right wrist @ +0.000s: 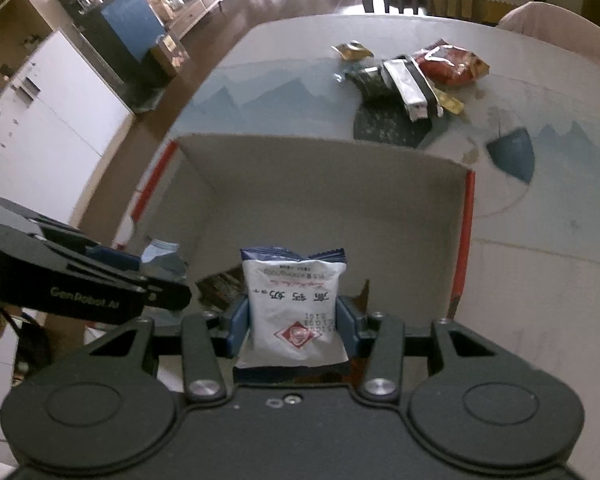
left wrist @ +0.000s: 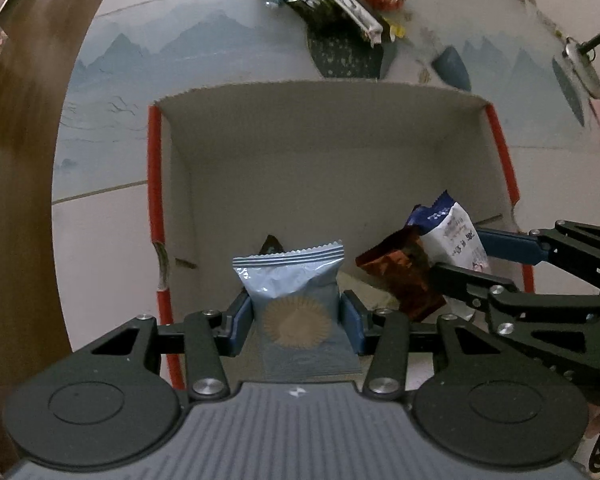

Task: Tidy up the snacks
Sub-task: 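Carry the white packet and blue cookie pouch over the cardboard box, then lower both held packets into the box and open both tools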

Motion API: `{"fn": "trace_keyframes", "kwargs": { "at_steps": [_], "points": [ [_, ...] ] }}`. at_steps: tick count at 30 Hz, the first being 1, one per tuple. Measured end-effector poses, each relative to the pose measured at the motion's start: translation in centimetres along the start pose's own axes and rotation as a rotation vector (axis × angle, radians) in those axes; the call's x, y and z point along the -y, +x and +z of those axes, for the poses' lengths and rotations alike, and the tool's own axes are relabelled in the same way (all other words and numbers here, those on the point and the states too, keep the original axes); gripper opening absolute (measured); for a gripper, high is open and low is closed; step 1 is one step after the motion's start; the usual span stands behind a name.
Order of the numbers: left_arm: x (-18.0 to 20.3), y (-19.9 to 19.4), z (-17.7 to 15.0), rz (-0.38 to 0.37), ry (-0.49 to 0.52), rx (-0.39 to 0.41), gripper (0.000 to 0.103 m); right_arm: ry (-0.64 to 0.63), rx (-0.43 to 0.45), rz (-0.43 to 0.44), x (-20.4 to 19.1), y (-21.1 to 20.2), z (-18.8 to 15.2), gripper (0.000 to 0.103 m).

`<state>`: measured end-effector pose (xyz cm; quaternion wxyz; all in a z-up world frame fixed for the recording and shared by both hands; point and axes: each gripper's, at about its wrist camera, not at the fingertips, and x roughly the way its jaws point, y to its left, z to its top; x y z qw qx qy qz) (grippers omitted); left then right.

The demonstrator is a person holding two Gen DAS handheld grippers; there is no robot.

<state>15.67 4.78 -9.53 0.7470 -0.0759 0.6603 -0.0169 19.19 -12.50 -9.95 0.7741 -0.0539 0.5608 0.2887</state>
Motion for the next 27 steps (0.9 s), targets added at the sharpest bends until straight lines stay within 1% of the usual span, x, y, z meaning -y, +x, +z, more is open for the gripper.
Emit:
{"fn": "trace_keyframes", "kwargs": {
  "at_steps": [6, 9, 12, 18, 21, 27],
  "points": [
    [0.5, 2.0, -0.3, 0.038, 0.022, -0.014, 0.047, -0.022, -0.027, -0.045, -0.5, 1.4, -1.3, 0.045],
    [0.7, 2.8, -0.3, 0.037, 0.025, -0.023, 0.047, -0.033, -0.028, -0.052, -0.7, 1.7, -1.7, 0.045],
    [0.8, 3.5, -0.4, 0.047, 0.031, -0.03, 0.047, -0.078, -0.028, -0.073, -1.5, 1.8, -2.4, 0.045],
    [1.0, 4.7, -0.8, 0.058, 0.038, -0.044, 0.047, -0.124, -0.051, -0.105, -2.4, 2.8, -3.2, 0.045],
    [1.0, 5.4, -0.9, 0.06, 0.034, -0.053, 0.047, -0.155, -0.044, -0.134, -2.9, 3.0, -3.4, 0.045],
    [0.7, 6.5, -1.3, 0.055, 0.018, -0.072, 0.046, -0.161, -0.044, -0.143, -3.1, 3.2, -3.4, 0.045]
  ]
}}
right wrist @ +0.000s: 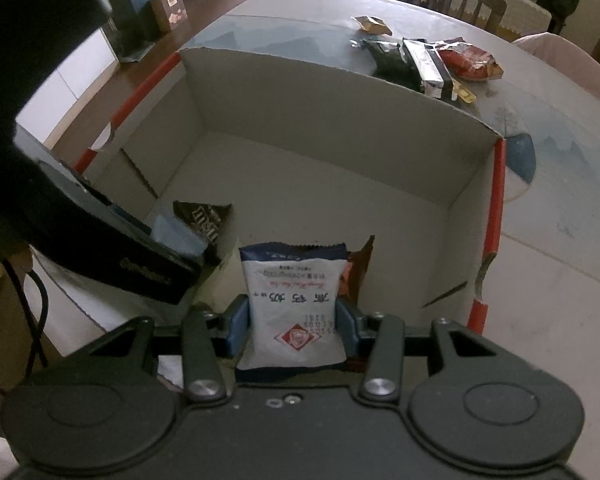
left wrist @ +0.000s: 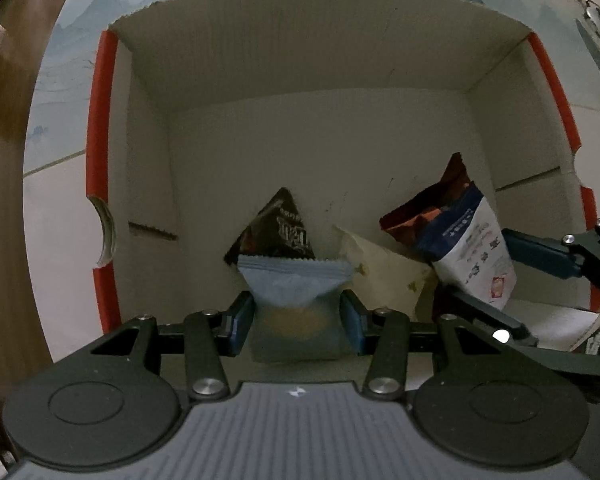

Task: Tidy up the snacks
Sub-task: 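Lower both held packets into the box and open both tools, then move both tools back toward the snack pile on the table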

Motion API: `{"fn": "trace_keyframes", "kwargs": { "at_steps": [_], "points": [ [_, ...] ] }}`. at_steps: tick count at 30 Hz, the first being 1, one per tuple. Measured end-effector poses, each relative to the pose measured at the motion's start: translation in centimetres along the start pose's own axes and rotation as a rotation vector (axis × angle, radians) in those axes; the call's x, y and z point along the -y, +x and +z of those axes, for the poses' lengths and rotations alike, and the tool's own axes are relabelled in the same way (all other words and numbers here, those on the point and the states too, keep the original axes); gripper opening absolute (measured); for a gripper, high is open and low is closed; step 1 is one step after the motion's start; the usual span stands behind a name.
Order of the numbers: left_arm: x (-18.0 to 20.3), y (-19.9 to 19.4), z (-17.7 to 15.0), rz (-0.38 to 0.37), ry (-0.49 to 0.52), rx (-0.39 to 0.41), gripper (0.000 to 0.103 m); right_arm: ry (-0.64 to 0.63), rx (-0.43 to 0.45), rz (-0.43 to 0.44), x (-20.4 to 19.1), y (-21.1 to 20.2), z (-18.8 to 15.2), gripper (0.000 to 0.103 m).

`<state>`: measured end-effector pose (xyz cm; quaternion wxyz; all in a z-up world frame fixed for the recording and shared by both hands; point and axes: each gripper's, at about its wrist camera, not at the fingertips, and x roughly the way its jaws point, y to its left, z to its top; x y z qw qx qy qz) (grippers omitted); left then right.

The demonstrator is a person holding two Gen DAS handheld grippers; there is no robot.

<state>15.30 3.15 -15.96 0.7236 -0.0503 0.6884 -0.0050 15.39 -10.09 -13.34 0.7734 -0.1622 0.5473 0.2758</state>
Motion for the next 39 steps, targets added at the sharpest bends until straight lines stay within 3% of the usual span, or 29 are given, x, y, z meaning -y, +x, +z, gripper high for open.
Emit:
{"fn": "trace_keyframes", "kwargs": {
  "at_steps": [8, 15, 28, 31, 39],
  "points": [
    [-0.6, -0.4, -0.6, -0.025, -0.007, 0.017, 0.047, 0.035, 0.003, 0.016, 0.5, -0.1, 0.1, 0.046],
    [-0.9, -3.0, -1.3, -0.051, 0.0, 0.09, 0.05, 0.069, 0.028, 0.042, 1.2, -1.3, 0.3, 0.048],
    [-0.2, -8.3, -2.4, -0.082, 0.02, 0.218, 0.054, 0.109, 0.132, 0.079, 2.1, -6.1, 0.8, 0.066],
    [0.1, -9.8, -2.3, -0.089, 0.026, 0.252, 0.056, 0.112, 0.162, 0.069, 2.5, -7.5, 1.1, 0.076],
    [0.7, -12.5, -1.1, -0.085, 0.026, 0.319, 0.063, 0.131, 0.222, 0.064, 4.4, -10.0, 2.4, 0.085]
  ]
}}
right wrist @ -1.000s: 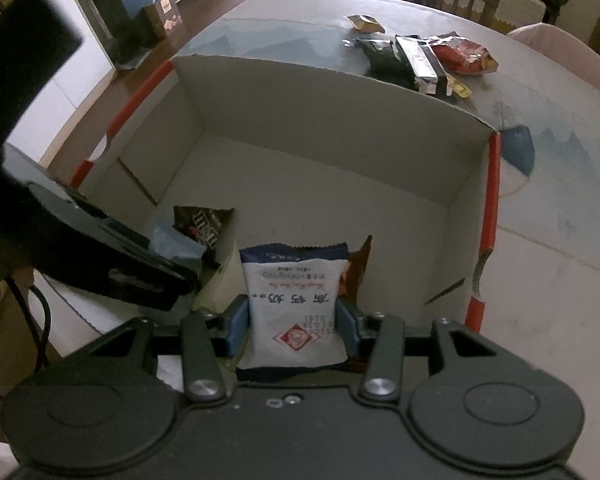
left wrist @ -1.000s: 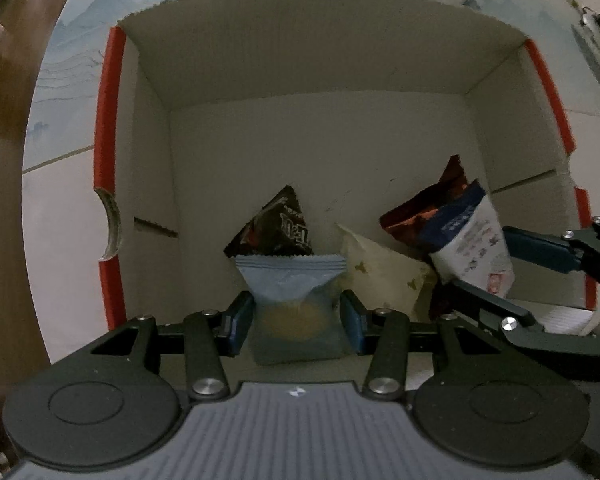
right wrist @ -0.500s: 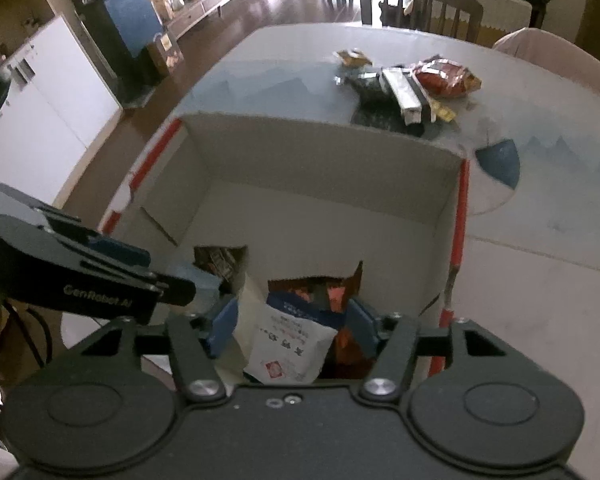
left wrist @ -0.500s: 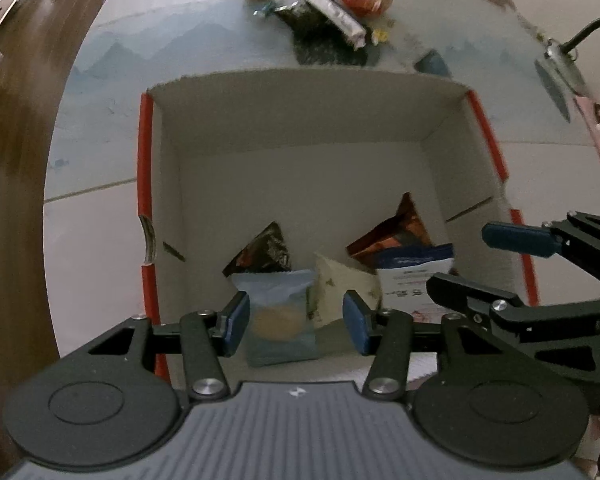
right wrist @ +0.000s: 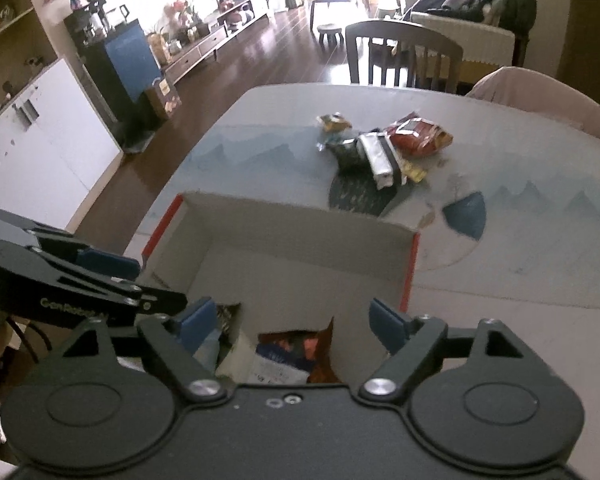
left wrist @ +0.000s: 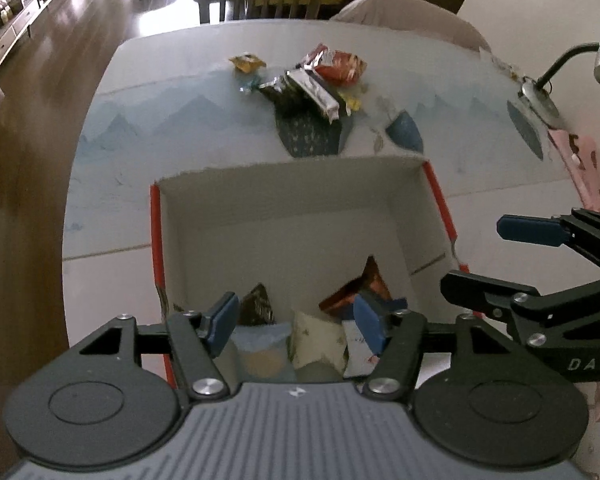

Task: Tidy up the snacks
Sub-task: 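Move both tools back toward the snack pile on the table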

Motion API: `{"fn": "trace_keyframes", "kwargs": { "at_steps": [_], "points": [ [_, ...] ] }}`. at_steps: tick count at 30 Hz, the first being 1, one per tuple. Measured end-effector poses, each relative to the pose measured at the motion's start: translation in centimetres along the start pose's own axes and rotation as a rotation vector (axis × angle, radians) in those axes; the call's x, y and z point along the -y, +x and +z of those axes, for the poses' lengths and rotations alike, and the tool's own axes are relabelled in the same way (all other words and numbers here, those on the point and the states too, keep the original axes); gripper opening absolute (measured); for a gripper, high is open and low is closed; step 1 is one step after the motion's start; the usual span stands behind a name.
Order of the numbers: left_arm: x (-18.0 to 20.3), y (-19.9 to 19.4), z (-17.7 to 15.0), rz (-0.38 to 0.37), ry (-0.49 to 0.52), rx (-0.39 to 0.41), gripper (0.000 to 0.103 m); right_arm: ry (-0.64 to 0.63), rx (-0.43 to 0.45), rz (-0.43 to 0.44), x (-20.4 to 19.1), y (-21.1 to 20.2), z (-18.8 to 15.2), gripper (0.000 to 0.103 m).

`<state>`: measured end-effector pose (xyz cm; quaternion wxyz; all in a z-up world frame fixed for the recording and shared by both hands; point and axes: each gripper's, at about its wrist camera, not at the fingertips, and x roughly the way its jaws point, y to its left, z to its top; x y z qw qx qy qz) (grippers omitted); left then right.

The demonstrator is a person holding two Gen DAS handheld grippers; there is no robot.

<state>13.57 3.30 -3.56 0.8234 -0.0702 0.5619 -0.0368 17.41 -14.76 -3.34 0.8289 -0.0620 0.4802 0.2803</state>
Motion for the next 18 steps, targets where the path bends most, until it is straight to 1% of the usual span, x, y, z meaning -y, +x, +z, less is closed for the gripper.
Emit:
{"fn": "trace_keyframes", "kwargs": {
  "at_steps": [2, 4, 8, 10, 12, 14, 16, 18],
  "points": [
    [0.0, -0.4, 0.7, 0.005, -0.005, 0.016, 0.065, 0.0, 0.012, 0.0, 0.5, -0.4, 0.6, 0.087],
    [0.1, -0.8, 1.6, 0.013, -0.008, 0.033, 0.068, -0.006, 0.026, -0.003, 0.9, -0.7, 1.3, 0.092],
    [0.4, -1.4, 3.3, 0.027, -0.007, 0.064, 0.069, -0.014, 0.051, -0.012, 1.9, -1.1, 3.0, 0.095],
    [0.3, -1.6, 4.4, 0.026, -0.015, 0.076, 0.071, -0.016, 0.06, -0.017, 2.4, -1.1, 3.9, 0.1],
    [0.1, -1.7, 5.5, 0.028, -0.025, 0.095, 0.073, -0.019, 0.071, -0.019, 3.0, -1.0, 4.9, 0.101],
    [-0.1, -1.8, 6.6, 0.041, -0.042, 0.118, 0.078, -0.022, 0.079, -0.021, 3.6, -0.8, 5.9, 0.102],
    [-0.5, -1.8, 7.9, 0.052, -0.061, 0.143, 0.079, -0.03, 0.094, -0.028, 4.2, -0.5, 6.8, 0.102],
    [-1.0, -1.5, 9.4, 0.052, -0.081, 0.151, 0.08, -0.034, 0.091, -0.032, 4.7, 0.1, 7.8, 0.102]
  ]
}}
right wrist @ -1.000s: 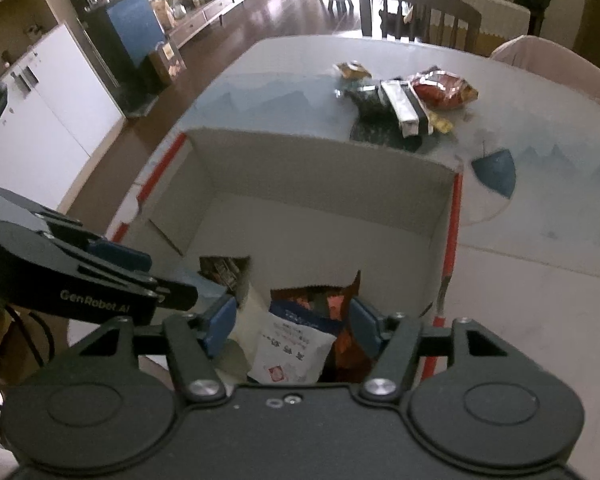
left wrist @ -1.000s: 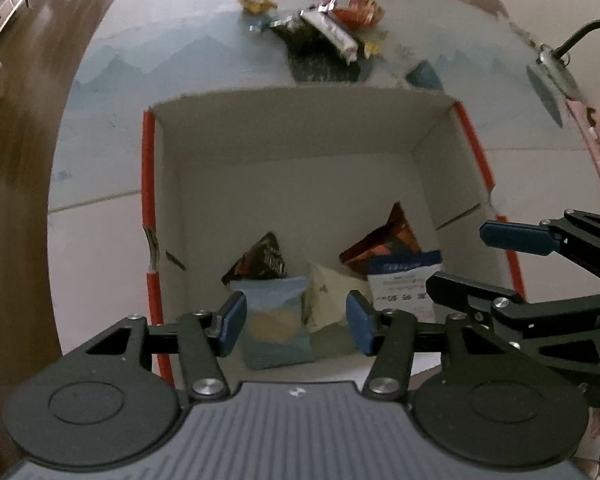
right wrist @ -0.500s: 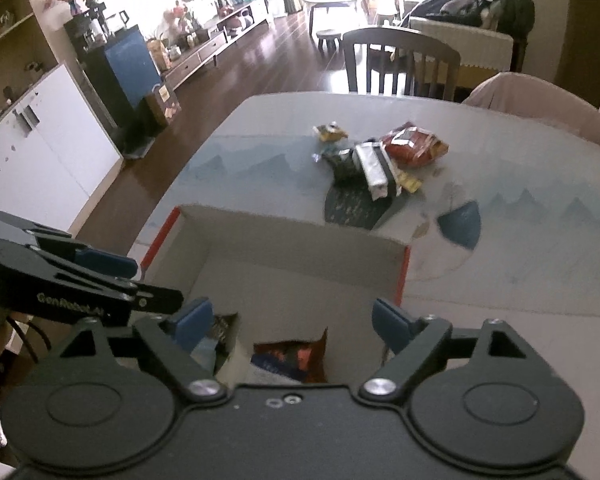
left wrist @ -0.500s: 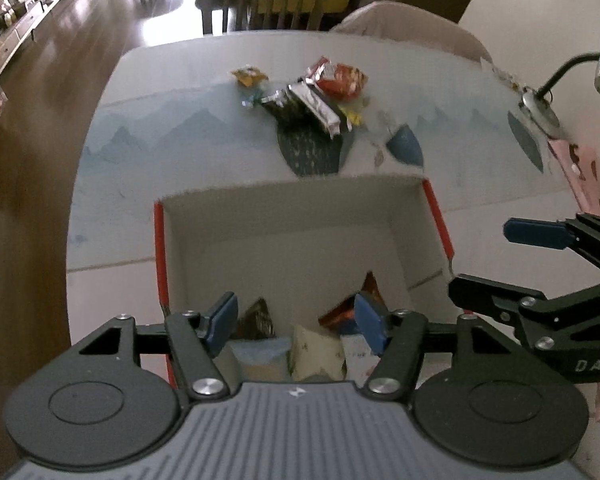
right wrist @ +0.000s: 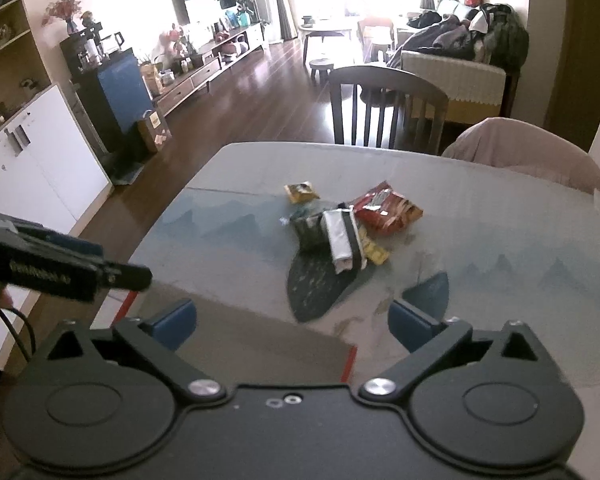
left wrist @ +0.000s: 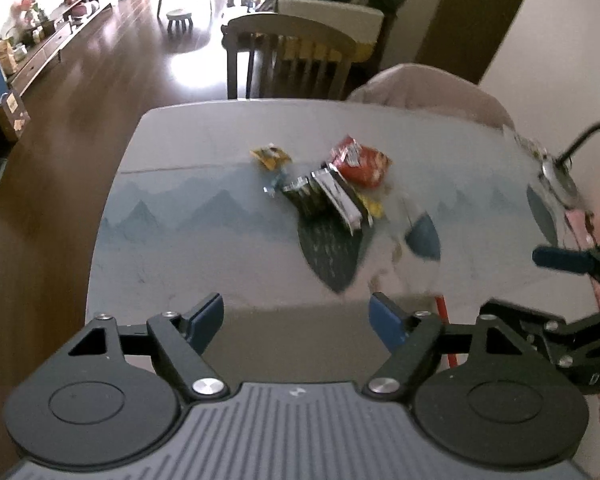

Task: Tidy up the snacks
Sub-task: 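Move both tools back toward the snack pile on the table, then grasp the silver foil bar with right tool while left tool grasps blue candy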

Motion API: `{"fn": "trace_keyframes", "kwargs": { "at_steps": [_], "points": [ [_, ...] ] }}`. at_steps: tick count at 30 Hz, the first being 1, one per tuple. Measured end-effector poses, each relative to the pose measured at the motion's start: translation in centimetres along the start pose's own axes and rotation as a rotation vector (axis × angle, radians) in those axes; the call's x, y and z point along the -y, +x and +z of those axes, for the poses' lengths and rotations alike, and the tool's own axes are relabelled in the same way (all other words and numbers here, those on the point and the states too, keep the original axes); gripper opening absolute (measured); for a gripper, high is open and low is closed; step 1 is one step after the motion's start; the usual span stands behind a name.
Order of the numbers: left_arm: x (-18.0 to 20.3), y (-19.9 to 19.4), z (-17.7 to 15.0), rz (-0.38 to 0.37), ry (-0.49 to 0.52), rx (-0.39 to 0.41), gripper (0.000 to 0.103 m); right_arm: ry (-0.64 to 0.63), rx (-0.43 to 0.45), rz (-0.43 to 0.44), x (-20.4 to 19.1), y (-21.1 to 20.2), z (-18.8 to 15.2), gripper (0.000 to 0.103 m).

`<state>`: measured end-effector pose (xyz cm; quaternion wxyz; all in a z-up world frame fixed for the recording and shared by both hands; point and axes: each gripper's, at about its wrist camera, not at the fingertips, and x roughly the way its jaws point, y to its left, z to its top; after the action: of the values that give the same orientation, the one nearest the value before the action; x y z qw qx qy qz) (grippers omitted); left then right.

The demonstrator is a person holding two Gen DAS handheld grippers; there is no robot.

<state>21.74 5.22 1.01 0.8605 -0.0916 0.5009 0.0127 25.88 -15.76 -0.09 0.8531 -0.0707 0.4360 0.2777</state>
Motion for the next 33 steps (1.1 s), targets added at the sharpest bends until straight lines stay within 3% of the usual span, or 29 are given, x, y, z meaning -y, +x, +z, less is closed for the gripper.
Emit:
{"fn": "trace_keyframes", "kwargs": {
  "at_steps": [8, 20, 26, 33],
  "points": [
    [-1.0, 3.1, 6.4, 0.042, -0.017, -0.026, 0.08, -0.003, -0.036, 0.021, 2.8, 3.6, 3.8, 0.102],
    [-0.9, 10.4, 15.1, 0.091, 0.053, -0.087, 0.08, -0.028, -0.086, 0.032, 5.9, 10.2, 10.1, 0.102],
    [-1.7, 16.1, 17.1, 0.128, 0.084, -0.153, 0.08, -0.062, -0.144, 0.022, 6.6, 15.1, 11.8, 0.1],
    [-2.1, 22.0, 17.9, 0.13, 0.126, -0.252, 0.08, -0.112, -0.256, 0.021, 6.5, 20.9, 11.1, 0.092]
  ]
}}
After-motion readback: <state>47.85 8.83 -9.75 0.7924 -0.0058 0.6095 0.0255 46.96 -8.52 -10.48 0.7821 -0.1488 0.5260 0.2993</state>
